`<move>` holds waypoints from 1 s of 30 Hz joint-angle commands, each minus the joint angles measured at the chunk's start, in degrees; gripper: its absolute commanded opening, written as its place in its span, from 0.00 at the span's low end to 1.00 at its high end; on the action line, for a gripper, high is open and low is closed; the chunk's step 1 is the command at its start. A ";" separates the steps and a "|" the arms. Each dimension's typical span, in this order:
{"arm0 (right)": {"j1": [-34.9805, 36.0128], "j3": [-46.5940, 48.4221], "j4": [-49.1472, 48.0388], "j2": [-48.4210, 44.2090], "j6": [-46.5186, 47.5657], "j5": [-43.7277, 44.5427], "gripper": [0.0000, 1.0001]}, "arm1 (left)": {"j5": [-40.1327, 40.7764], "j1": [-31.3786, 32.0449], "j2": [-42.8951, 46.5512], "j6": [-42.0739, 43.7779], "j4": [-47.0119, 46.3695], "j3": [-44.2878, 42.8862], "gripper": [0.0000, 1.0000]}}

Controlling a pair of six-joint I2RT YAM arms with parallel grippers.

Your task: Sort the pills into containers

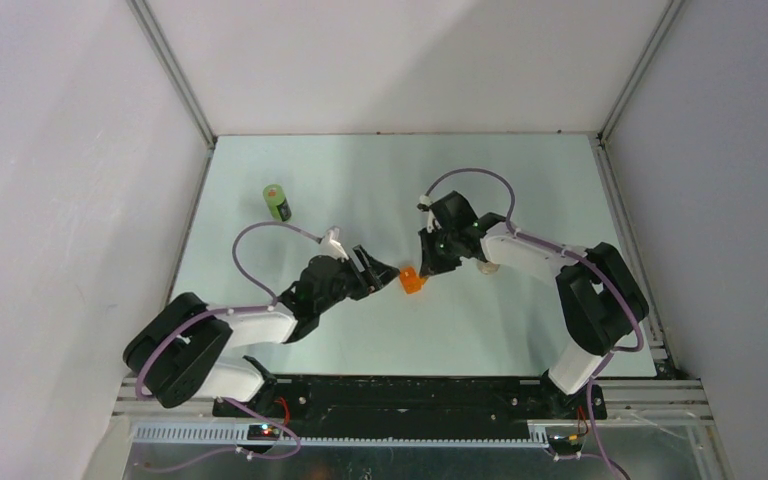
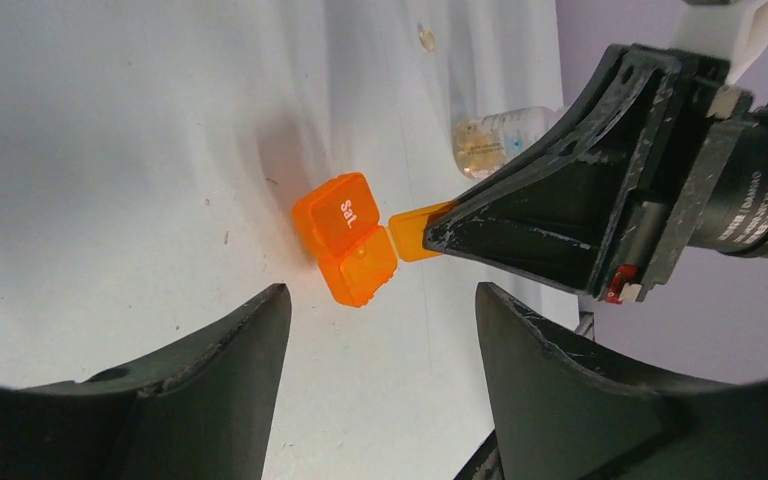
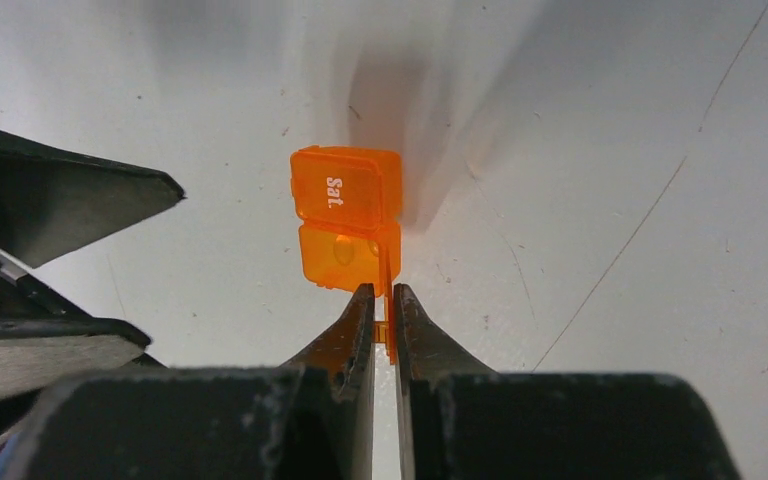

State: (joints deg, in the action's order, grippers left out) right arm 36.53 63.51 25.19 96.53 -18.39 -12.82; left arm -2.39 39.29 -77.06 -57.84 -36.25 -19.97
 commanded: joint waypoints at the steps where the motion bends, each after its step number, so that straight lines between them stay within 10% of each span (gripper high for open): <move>1: -0.30 3.46 1.05 -3.01 0.11 -2.91 0.04 | -2.08 -0.18 -0.94 -1.93 -5.71 1.01 0.72; 30: -2.87 9.36 7.71 -14.38 -1.11 -17.82 0.05 | -1.16 -0.14 6.71 -5.30 -10.91 -1.41 0.67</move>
State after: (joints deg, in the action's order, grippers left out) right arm 33.89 70.54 32.08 84.03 -19.49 -28.53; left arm -3.81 39.29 -71.77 -63.46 -45.21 -20.38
